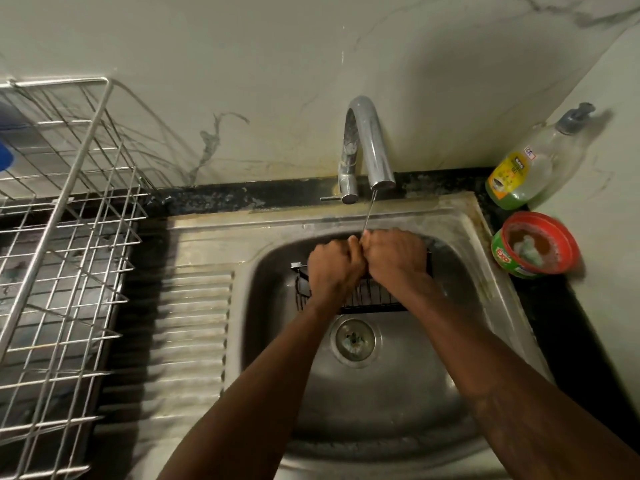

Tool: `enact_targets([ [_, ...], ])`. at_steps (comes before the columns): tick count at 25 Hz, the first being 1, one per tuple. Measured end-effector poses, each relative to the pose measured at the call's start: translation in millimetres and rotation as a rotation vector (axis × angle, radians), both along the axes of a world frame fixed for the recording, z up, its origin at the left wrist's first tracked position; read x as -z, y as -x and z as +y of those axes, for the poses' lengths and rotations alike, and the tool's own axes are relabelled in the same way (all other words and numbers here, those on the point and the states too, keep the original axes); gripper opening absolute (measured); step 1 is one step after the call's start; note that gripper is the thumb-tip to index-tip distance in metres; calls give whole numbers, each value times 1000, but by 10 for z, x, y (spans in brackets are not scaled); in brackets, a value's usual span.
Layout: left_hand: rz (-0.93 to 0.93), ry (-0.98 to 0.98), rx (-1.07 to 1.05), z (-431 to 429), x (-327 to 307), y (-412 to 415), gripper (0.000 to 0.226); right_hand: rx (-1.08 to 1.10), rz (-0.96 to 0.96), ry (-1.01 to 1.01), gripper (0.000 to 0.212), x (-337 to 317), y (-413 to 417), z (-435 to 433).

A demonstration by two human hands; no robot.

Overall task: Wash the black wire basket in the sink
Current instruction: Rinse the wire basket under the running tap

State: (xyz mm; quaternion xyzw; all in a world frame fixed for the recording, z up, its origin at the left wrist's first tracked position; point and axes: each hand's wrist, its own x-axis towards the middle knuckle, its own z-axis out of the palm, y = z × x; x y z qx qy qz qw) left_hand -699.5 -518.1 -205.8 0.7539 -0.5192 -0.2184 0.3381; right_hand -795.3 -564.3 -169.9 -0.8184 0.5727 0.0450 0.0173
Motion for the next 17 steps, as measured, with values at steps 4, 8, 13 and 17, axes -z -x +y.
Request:
enact_targets([
  [4, 265, 12, -231, -7, 109, -265, 44, -104, -143, 111, 41, -389, -42, 5],
  [8, 708, -116, -445, 90, 187, -380, 37, -233, -449, 0, 62, -462, -21, 17],
  [13, 810, -23, -217, 79, -56, -259, 46, -215, -325, 101, 68, -361, -191, 133],
  [17, 704, 70, -268, 30, -331, -140, 49, -150, -251, 171, 57, -316, -216, 148],
])
